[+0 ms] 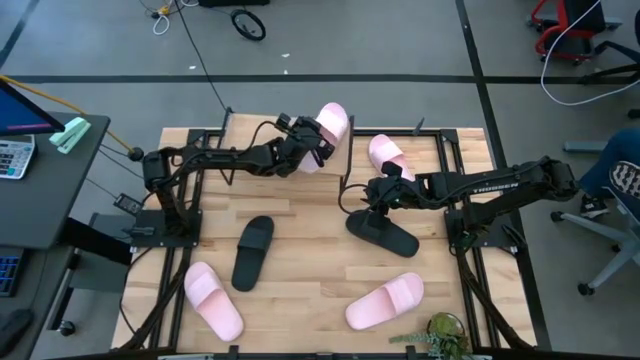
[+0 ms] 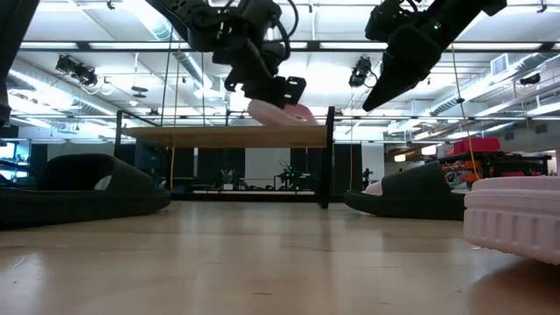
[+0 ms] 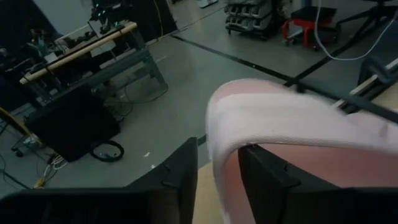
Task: Pick and place slides into the shelf
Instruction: Put the pink slipper on the shelf
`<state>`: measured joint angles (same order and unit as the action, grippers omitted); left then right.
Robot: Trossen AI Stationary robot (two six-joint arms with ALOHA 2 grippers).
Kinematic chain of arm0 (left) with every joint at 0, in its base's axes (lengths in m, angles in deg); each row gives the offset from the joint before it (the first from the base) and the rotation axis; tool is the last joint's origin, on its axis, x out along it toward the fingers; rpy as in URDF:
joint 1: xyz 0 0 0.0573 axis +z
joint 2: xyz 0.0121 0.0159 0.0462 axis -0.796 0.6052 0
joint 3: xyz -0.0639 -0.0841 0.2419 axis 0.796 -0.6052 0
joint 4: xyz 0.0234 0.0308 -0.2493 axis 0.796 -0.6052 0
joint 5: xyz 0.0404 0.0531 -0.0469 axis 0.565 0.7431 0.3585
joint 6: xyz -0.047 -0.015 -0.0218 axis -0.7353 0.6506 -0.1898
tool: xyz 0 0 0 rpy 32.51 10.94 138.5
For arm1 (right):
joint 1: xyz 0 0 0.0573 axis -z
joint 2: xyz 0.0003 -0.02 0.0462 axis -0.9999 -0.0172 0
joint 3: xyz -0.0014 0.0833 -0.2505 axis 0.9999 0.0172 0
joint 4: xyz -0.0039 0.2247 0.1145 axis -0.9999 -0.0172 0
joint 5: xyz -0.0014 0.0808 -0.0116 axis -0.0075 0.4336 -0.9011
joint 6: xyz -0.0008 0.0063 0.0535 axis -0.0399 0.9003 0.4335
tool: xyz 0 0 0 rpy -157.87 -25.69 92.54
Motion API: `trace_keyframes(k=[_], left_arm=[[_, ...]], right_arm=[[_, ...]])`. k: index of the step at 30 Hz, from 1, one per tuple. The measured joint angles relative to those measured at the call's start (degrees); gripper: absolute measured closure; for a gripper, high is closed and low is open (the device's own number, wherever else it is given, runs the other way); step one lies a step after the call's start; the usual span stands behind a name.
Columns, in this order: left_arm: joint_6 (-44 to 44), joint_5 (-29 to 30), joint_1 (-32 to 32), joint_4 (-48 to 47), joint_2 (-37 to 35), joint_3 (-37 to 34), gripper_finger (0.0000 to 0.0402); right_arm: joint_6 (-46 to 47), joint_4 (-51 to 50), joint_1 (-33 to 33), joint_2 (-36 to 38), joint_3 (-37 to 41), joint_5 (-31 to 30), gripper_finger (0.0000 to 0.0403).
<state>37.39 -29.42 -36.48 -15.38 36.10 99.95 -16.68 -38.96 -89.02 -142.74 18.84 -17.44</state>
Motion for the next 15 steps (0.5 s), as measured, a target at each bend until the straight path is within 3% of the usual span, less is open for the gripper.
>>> trace_keyframes(k=[7,15], left_arm=[[5.58,0.24,-3.06,-0.99,-1.28,0.02,0.0252],[5.72,0.24,-3.06,-5.51,-1.50,0.02,0.0235]], right_arm=[[-0.27,0.02,0.00,0.00,0.00,0.00,0.0270],[0.12,0.13,0.00,0.00,0.00,0.00,0.0270]])
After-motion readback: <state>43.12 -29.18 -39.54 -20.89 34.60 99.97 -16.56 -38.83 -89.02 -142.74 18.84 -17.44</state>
